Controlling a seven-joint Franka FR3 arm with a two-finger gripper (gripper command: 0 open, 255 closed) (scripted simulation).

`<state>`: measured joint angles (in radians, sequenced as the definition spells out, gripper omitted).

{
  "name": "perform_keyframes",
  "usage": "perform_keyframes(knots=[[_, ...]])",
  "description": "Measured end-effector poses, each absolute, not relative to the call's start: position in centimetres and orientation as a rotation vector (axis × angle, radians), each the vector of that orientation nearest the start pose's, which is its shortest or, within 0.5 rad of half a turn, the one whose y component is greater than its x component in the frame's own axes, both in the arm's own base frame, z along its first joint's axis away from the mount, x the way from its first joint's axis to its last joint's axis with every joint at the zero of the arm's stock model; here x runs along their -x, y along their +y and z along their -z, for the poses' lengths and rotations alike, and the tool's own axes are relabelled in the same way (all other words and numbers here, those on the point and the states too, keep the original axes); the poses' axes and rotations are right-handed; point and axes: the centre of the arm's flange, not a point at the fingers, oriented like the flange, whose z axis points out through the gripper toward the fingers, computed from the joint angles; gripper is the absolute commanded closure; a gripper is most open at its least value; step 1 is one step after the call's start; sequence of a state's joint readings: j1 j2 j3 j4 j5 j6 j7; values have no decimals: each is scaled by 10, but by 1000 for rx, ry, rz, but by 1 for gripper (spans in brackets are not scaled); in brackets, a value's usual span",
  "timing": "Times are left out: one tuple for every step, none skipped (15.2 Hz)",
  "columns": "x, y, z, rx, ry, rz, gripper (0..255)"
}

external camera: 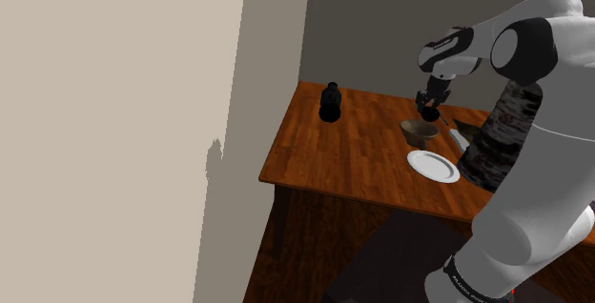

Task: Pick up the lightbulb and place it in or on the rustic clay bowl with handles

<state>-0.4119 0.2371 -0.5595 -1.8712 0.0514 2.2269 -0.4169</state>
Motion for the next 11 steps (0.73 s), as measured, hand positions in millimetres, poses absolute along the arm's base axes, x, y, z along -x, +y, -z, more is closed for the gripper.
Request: perform_keyframes(knots=[[-369,-504,-415,3173,913,113,255],[-370,-503,-410,3173,913,112,255],[-370,-503,-405,3173,913,113,255],[-370,-504,-400,3173,913,112,255],[-370,-504,-395,3172,913,113,255],[-370,-504,-387,3172,913,112,255],[-370,-503,-382,3172,913,112,255],[-370,-504,-380,3172,913,112,255],[-370,-504,-379,3172,913,112,255],[-369,-504,-379,3173,913,113,255],[-370,-504,-379,3173,913,113,255]])
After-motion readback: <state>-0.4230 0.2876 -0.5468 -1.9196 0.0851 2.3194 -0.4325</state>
